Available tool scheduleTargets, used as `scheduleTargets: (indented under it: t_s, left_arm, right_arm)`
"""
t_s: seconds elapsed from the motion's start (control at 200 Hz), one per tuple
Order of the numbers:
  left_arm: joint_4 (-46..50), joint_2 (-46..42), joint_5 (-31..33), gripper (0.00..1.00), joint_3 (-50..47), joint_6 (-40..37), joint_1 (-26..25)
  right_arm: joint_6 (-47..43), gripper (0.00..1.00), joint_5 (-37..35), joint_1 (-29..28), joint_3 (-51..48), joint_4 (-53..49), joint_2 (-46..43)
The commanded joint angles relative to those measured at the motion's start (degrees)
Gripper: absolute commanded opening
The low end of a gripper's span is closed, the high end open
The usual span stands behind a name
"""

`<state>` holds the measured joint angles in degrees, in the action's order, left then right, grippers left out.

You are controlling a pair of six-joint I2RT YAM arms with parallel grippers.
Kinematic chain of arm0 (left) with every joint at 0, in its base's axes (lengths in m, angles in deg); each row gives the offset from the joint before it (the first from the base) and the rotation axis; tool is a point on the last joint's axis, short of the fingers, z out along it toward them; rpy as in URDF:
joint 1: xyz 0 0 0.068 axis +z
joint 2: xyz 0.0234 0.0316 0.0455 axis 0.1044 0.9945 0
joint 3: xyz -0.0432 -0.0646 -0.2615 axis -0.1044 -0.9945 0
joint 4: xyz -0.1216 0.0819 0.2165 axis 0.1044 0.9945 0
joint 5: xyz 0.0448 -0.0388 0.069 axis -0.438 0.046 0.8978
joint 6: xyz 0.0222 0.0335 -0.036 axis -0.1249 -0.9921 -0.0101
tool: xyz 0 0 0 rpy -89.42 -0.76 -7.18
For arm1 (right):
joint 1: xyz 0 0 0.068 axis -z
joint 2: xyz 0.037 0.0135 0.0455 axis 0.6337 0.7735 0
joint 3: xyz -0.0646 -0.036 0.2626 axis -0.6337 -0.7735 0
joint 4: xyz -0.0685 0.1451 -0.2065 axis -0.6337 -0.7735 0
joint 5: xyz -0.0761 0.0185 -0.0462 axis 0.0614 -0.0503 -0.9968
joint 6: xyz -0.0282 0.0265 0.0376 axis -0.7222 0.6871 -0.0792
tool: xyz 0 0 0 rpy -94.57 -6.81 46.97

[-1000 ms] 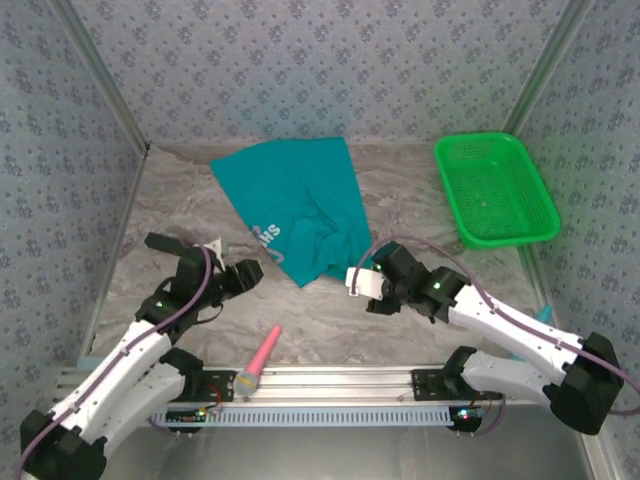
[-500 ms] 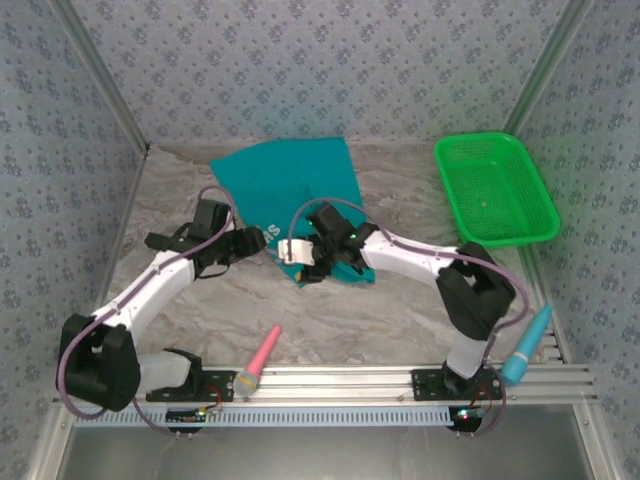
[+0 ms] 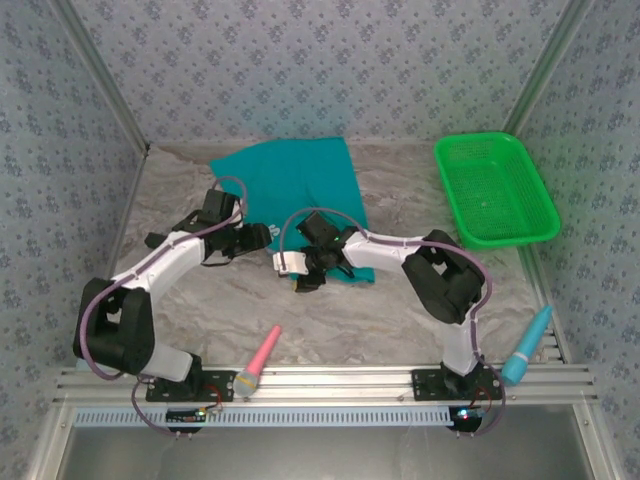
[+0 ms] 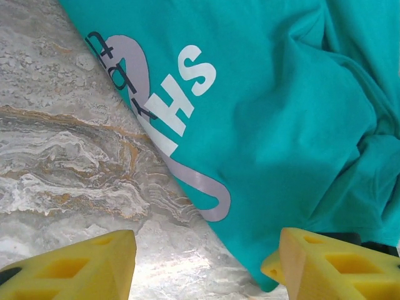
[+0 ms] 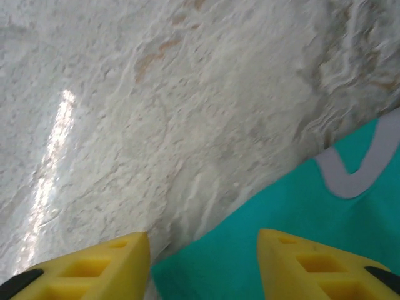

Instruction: Fold the inside-out t-shirt

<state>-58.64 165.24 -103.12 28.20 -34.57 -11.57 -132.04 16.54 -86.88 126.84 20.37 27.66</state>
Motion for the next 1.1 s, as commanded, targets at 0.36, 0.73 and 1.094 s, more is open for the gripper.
scheduleTargets:
  t_s: [0.36, 0.73, 1.094]
  left_arm:
    - [-4.72, 3.93, -5.85, 0.59, 2.19, -2.62, -0.73]
    - [-8.31, 15.74, -7.29, 0.67, 12.75, -1.28, -9.17]
    - [-11.66, 29.89, -8.25, 0.19, 15.25, 0.48, -16.95]
  right_arm:
    - [2.72, 0.00, 10.65, -6.78, -11.12, -8.93, -9.77]
    - [26.85, 0.41, -8.38, 12.76, -13.21, 7.99, -23.22]
    - [50.78, 0.44, -11.06, 23.69, -9.99, 7.65, -19.16]
